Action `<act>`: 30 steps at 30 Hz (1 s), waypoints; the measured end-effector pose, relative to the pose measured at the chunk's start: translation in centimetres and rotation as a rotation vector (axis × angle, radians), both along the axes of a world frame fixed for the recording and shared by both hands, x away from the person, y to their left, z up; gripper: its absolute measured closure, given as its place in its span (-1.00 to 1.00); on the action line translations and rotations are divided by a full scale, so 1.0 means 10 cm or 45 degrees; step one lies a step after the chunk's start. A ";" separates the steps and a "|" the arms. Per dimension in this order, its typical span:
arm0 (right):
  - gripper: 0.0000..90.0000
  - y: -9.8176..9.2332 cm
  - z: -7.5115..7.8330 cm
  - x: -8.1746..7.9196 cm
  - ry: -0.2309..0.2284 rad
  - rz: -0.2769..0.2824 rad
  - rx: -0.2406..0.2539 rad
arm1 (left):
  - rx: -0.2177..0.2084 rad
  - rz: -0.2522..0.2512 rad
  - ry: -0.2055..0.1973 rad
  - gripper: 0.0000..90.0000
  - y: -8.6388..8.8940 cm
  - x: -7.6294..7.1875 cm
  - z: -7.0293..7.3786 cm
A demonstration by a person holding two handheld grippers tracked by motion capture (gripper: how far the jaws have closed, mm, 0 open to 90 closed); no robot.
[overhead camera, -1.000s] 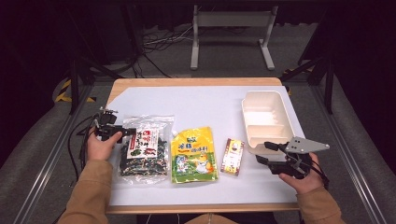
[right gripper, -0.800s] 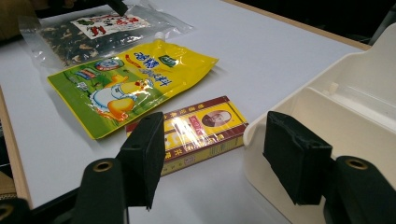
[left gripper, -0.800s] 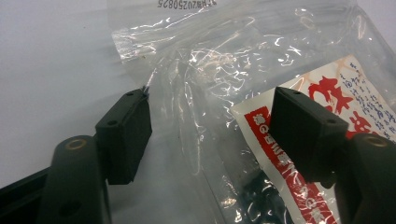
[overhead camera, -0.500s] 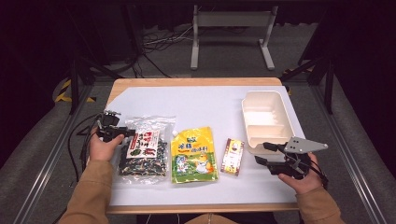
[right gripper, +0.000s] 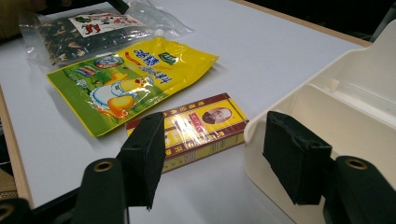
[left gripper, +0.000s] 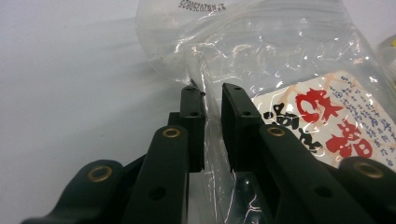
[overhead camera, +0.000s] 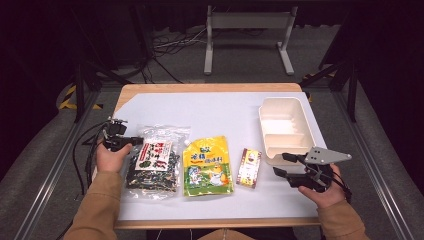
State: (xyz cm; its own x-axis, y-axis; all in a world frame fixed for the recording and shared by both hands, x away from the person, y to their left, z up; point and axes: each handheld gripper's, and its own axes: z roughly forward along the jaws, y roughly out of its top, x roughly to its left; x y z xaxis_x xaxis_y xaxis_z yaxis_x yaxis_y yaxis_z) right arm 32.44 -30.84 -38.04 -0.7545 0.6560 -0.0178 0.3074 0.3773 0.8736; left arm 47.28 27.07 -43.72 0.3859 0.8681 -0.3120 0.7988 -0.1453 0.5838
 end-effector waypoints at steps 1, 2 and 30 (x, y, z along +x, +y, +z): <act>-0.12 0.00 0.00 0.00 0.001 0.000 -0.001 | -0.007 0.002 -0.005 0.79 0.00 0.00 0.01; -0.11 -0.01 0.00 0.00 0.003 0.001 0.001 | -0.009 0.002 -0.014 0.79 0.01 -0.01 0.02; 0.31 0.04 0.05 0.02 0.050 0.090 0.034 | -0.151 -0.032 -0.369 0.93 0.10 -0.51 0.74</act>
